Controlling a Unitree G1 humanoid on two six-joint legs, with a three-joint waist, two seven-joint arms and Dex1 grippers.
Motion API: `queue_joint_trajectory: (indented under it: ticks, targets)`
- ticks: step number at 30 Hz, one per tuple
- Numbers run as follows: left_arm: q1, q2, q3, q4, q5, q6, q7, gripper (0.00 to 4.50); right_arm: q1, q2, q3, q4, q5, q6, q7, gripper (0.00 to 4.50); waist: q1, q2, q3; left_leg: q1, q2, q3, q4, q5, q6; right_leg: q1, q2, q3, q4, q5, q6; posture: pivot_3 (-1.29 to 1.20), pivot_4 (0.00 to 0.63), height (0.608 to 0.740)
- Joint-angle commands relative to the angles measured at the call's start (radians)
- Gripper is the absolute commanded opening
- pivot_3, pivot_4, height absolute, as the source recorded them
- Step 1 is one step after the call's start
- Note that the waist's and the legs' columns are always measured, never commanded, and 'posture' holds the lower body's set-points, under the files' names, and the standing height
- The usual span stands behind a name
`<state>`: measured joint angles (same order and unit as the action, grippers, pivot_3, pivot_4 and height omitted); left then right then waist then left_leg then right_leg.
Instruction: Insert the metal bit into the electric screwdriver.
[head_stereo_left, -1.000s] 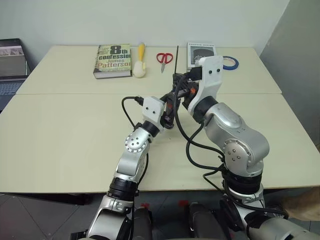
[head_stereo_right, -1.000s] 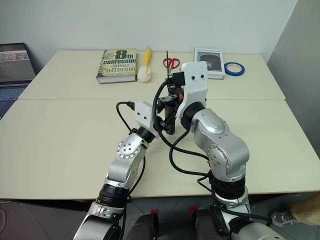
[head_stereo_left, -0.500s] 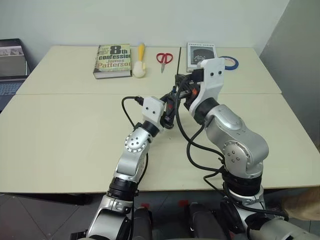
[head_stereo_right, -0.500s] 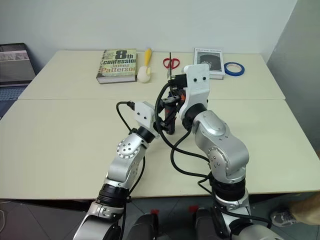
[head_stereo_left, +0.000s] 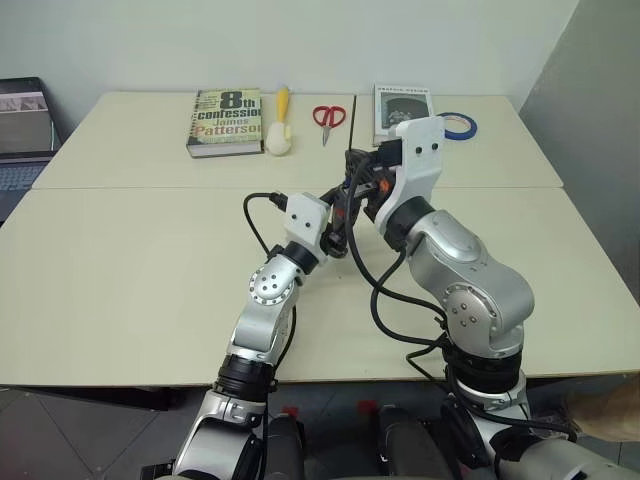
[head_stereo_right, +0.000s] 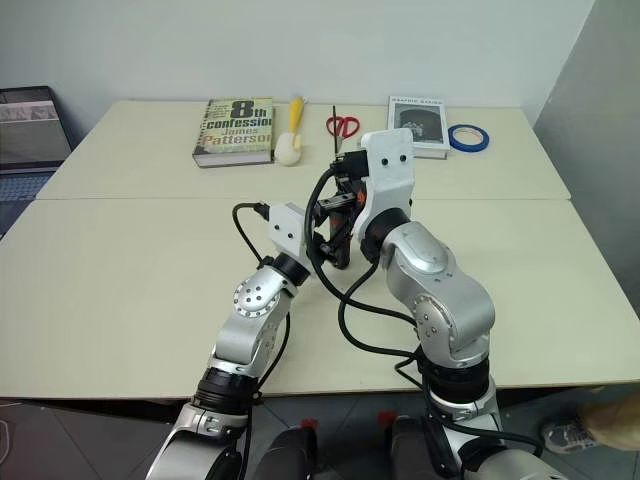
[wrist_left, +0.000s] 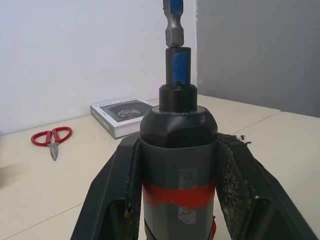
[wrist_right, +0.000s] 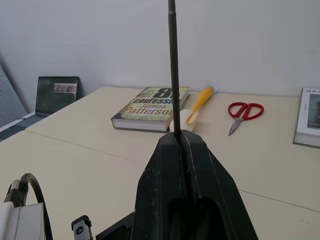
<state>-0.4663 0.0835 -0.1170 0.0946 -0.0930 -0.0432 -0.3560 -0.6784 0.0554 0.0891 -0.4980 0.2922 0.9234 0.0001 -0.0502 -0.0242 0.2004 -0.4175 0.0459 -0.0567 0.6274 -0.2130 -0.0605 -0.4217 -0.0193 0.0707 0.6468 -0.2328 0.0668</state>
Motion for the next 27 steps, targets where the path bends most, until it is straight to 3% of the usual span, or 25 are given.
queue_joint_trajectory:
  ticks: [1, 27]
  targets:
    - [-0.006, -0.002, 0.006, -0.007, 0.004, 0.000, 0.007, 1.65, -0.006, 0.005, -0.002, -0.028, -0.005, -0.033, 0.001, 0.00, 0.000, 0.000, 0.000, 0.000, 0.000, 0.000, 0.000, 0.000, 0.000, 0.000, 0.000, 0.000, 0.000, 0.000, 0.000, 0.00, 0.150, 0.740]
    - [0.002, -0.006, 0.000, -0.020, 0.003, 0.008, 0.017, 1.65, 0.000, 0.005, 0.011, 0.007, -0.036, -0.081, -0.002, 0.00, 0.000, 0.000, 0.000, 0.000, 0.000, 0.000, 0.000, 0.000, 0.000, 0.000, 0.000, 0.000, 0.000, 0.000, 0.000, 0.00, 0.150, 0.740]
